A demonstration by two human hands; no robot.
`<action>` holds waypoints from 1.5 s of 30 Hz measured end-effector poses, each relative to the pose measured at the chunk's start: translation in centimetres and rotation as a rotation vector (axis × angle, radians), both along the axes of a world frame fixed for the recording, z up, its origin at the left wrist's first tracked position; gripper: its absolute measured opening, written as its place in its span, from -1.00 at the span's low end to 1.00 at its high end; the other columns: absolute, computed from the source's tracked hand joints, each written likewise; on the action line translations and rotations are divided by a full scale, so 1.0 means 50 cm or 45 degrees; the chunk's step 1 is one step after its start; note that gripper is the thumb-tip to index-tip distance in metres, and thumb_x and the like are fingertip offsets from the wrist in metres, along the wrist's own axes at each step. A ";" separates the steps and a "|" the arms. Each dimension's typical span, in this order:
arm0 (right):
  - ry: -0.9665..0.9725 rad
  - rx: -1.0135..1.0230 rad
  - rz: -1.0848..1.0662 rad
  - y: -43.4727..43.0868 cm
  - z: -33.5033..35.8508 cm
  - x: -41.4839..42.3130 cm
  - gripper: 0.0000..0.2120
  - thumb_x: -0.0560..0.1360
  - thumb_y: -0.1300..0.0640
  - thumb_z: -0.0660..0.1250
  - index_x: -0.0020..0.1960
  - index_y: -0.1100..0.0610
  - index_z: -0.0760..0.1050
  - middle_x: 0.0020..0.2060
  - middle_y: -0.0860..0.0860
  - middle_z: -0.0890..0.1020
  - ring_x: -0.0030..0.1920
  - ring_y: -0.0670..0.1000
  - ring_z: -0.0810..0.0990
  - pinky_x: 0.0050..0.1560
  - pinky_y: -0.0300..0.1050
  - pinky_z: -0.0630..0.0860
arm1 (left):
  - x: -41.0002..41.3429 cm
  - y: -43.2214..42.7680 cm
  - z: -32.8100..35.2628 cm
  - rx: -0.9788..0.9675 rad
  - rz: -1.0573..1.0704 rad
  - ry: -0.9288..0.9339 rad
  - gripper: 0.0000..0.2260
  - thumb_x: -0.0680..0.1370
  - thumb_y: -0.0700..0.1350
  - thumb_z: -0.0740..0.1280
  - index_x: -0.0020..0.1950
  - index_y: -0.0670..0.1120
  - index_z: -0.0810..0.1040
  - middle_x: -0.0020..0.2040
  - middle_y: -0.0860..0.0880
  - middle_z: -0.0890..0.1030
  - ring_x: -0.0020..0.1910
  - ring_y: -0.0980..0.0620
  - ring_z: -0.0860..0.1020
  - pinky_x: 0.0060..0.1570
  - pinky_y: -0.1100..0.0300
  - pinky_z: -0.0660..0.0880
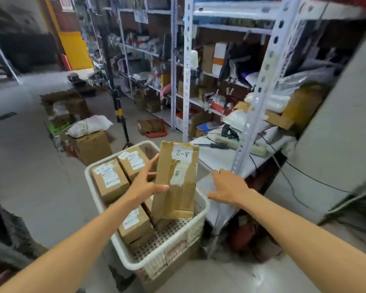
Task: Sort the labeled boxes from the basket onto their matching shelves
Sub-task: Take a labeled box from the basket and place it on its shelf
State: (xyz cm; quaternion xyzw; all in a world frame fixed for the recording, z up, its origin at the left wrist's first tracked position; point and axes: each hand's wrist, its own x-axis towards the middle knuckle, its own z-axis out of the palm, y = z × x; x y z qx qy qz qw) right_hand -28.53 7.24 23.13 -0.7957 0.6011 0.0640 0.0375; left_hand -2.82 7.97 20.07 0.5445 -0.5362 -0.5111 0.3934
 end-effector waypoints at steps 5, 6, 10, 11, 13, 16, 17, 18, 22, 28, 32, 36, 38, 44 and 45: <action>0.034 0.023 -0.265 0.103 -0.008 -0.156 -0.54 0.49 -0.09 0.27 0.24 0.19 0.34 0.15 0.14 0.47 0.15 0.17 0.48 -0.10 -0.03 0.41 | -0.154 0.040 0.005 -0.042 -0.236 -0.069 -0.19 0.35 -0.22 0.55 0.22 0.54 0.23 0.18 0.07 0.50 0.13 0.13 0.51 -0.03 0.08 0.58; 0.037 0.026 -0.306 0.128 -0.007 -0.188 -0.57 0.48 -0.08 0.28 0.20 0.19 0.35 0.13 0.14 0.47 0.15 0.17 0.48 -0.11 -0.03 0.41 | -0.186 0.049 0.006 -0.040 -0.275 -0.069 -0.19 0.35 -0.21 0.55 0.19 0.57 0.23 0.17 0.07 0.51 0.12 0.14 0.51 -0.01 0.07 0.58; 0.048 0.018 -0.489 0.230 0.010 -0.319 -0.59 0.46 -0.10 0.30 0.11 0.19 0.37 0.08 0.12 0.49 0.12 0.18 0.50 -0.13 -0.03 0.41 | -0.314 0.072 0.012 -0.080 -0.451 -0.072 -0.19 0.34 -0.18 0.56 0.13 0.63 0.22 0.22 0.28 0.39 0.11 0.27 0.46 -0.15 0.24 0.54; 0.047 0.006 -0.538 0.257 0.015 -0.352 -0.59 0.46 -0.10 0.31 0.11 0.19 0.38 0.08 0.12 0.50 0.10 0.17 0.51 -0.15 -0.03 0.40 | -0.350 0.076 0.015 -0.087 -0.507 -0.070 -0.19 0.33 -0.20 0.56 0.14 0.62 0.24 0.21 0.27 0.40 0.10 0.29 0.45 -0.17 0.27 0.53; 0.047 -0.029 -0.645 0.313 0.020 -0.417 -0.58 0.46 -0.12 0.31 0.12 0.19 0.39 0.07 0.11 0.51 0.07 0.16 0.52 -0.17 -0.04 0.40 | -0.431 0.087 0.022 -0.099 -0.622 -0.056 -0.19 0.33 -0.24 0.55 0.18 0.56 0.27 0.19 0.13 0.48 0.10 0.22 0.49 -0.16 0.23 0.54; 0.055 -0.047 -0.846 0.410 0.022 -0.500 -0.52 0.48 -0.14 0.30 0.22 0.17 0.37 0.14 0.12 0.49 0.14 0.17 0.49 -0.10 -0.02 0.40 | -0.563 0.120 0.033 -0.099 -0.781 0.010 -0.17 0.28 -0.22 0.57 0.31 0.41 0.28 0.15 -0.03 0.57 0.12 0.01 0.57 -0.12 0.10 0.61; 0.052 -0.039 -0.920 0.445 0.021 -0.525 -0.50 0.48 -0.14 0.29 0.26 0.17 0.35 0.17 0.12 0.47 0.18 0.17 0.47 -0.07 -0.02 0.40 | -0.607 0.136 0.040 -0.097 -0.840 0.028 -0.15 0.24 -0.16 0.58 0.37 0.35 0.27 0.16 -0.07 0.58 0.13 -0.03 0.57 -0.07 0.01 0.61; 0.051 -0.030 -0.996 0.482 0.022 -0.550 -0.49 0.48 -0.14 0.29 0.28 0.17 0.34 0.19 0.12 0.46 0.20 0.17 0.46 -0.03 -0.01 0.41 | -0.654 0.152 0.046 -0.093 -0.905 0.040 -0.12 0.21 -0.10 0.57 0.41 0.31 0.25 0.18 -0.09 0.56 0.14 -0.06 0.57 -0.03 -0.06 0.60; 0.055 -0.036 -1.323 0.632 0.047 -0.634 -0.49 0.47 -0.16 0.30 0.29 0.12 0.36 0.19 0.10 0.48 0.18 0.14 0.48 0.07 0.03 0.49 | -0.849 0.219 0.066 -0.072 -1.209 0.110 -0.12 0.31 -0.18 0.57 0.46 0.29 0.18 0.16 -0.07 0.50 0.16 -0.14 0.53 -0.09 -0.07 0.61; 0.114 0.010 -1.783 0.852 0.108 -0.694 -0.50 0.46 -0.16 0.30 0.25 0.13 0.36 0.18 0.10 0.47 0.15 0.14 0.49 -0.09 -0.04 0.38 | -1.080 0.353 0.120 -0.122 -1.676 0.195 -0.14 0.29 -0.10 0.54 0.44 0.32 0.18 0.21 -0.11 0.48 0.19 -0.13 0.50 -0.01 -0.14 0.59; 0.176 0.000 -2.056 0.969 0.154 -0.690 -0.45 0.48 -0.14 0.29 0.33 0.16 0.32 0.22 0.12 0.45 0.17 0.14 0.47 -0.12 -0.07 0.34 | -1.192 0.446 0.161 -0.111 -1.960 0.294 -0.15 0.31 -0.14 0.55 0.44 0.30 0.21 0.21 -0.08 0.49 0.21 -0.13 0.50 0.04 -0.13 0.58; 0.229 -0.019 -2.310 1.047 0.178 -0.653 -0.43 0.47 -0.13 0.29 0.36 0.16 0.31 0.22 0.13 0.45 0.17 0.15 0.47 -0.02 -0.03 0.42 | -1.271 0.537 0.186 -0.155 -2.203 0.358 -0.19 0.40 -0.34 0.46 0.43 0.30 0.22 0.15 -0.08 0.53 0.16 -0.14 0.54 0.04 -0.09 0.57; 0.256 0.009 -2.403 1.073 0.179 -0.630 -0.40 0.47 -0.11 0.29 0.39 0.17 0.28 0.24 0.14 0.44 0.20 0.15 0.46 0.06 0.00 0.45 | -1.296 0.576 0.197 -0.220 -2.267 0.385 -0.18 0.41 -0.36 0.43 0.45 0.29 0.21 0.13 -0.06 0.52 0.13 -0.13 0.55 0.07 -0.11 0.56; 0.258 -0.086 -2.659 1.102 0.157 -0.568 -0.46 0.46 -0.05 0.30 0.34 0.18 0.32 0.23 0.17 0.42 0.22 0.20 0.44 0.11 0.01 0.42 | -1.364 0.656 0.214 -0.203 -2.457 0.468 -0.13 0.39 -0.44 0.40 0.36 0.40 0.19 0.07 0.04 0.52 0.03 0.01 0.57 -0.23 0.12 0.59; 0.254 -0.078 -2.684 1.102 0.150 -0.559 -0.48 0.45 -0.04 0.31 0.32 0.18 0.33 0.24 0.17 0.42 0.22 0.20 0.44 0.14 0.02 0.42 | -1.368 0.665 0.207 -0.195 -2.482 0.455 -0.11 0.39 -0.46 0.39 0.35 0.41 0.19 0.06 0.04 0.52 0.02 0.02 0.57 -0.28 0.16 0.59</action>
